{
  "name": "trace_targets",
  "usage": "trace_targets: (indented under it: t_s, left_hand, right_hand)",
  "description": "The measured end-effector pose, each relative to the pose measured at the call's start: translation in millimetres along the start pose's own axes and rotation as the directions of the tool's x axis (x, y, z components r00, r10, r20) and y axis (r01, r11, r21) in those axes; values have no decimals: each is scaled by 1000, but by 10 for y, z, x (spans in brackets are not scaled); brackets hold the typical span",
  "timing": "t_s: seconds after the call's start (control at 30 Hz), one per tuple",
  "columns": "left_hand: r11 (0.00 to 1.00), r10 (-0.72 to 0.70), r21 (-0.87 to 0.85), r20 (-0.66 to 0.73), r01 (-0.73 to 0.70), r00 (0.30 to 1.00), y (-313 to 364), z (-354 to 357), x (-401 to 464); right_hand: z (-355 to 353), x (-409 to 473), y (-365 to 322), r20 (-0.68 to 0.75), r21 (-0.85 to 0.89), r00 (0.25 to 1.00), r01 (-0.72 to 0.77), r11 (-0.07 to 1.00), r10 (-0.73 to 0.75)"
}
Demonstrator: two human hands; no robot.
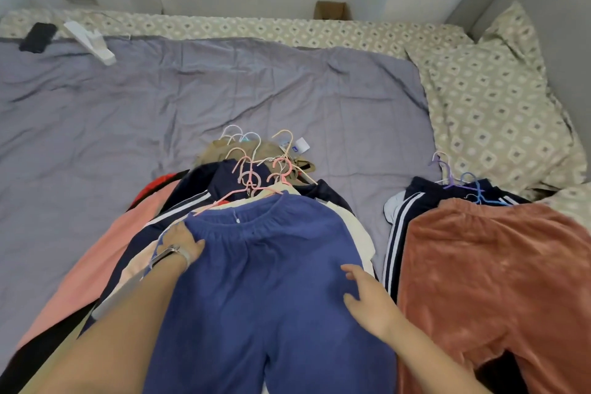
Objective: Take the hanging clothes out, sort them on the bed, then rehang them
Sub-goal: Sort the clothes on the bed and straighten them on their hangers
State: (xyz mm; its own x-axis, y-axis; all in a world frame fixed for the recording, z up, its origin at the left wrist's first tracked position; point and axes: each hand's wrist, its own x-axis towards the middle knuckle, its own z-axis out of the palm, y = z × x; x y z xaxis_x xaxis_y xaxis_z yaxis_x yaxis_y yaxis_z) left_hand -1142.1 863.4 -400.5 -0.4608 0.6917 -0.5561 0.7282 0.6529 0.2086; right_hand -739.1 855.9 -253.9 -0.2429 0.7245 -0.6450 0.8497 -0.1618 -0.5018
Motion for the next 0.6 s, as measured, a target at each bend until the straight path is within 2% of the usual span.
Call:
trace_targets:
  t_s: [0.1, 0.2, 0.27, 0.37, 0.43, 0.53, 0.6]
  left_hand:
    - [998, 14, 64, 7, -14, 1000, -27, 53, 185]
    - [999, -2, 35, -2, 2, 1000, 48, -3, 124]
    - [997, -10, -78, -12, 9, 1000, 80, -23, 23]
    - [968, 7, -245, -181, -52, 983, 168, -69, -320]
    - [960, -2, -270, -266, -72, 964, 226, -97, -646]
    - [928, -47, -367, -284, -64, 958, 257, -119, -1162]
    - [908, -15, -403, -299, -112, 954, 268, -144, -1477]
  right_hand:
    - [-6, -29, 82, 1, -3, 1000, -18, 1000, 18]
    - [-7, -77, 179, 8, -13, 999, -36, 999, 36]
    - [-12, -104, 245, 3, 6, 998, -56, 998, 56]
    - [-6, -148, 305, -12, 59, 998, -68, 996, 68]
    - [0, -194, 319, -19, 96, 998, -63, 993, 65]
    - [-17, -290, 307, -37, 135, 998, -38, 990, 44]
    - [-28, -366, 300, -46, 153, 999, -18, 988, 25]
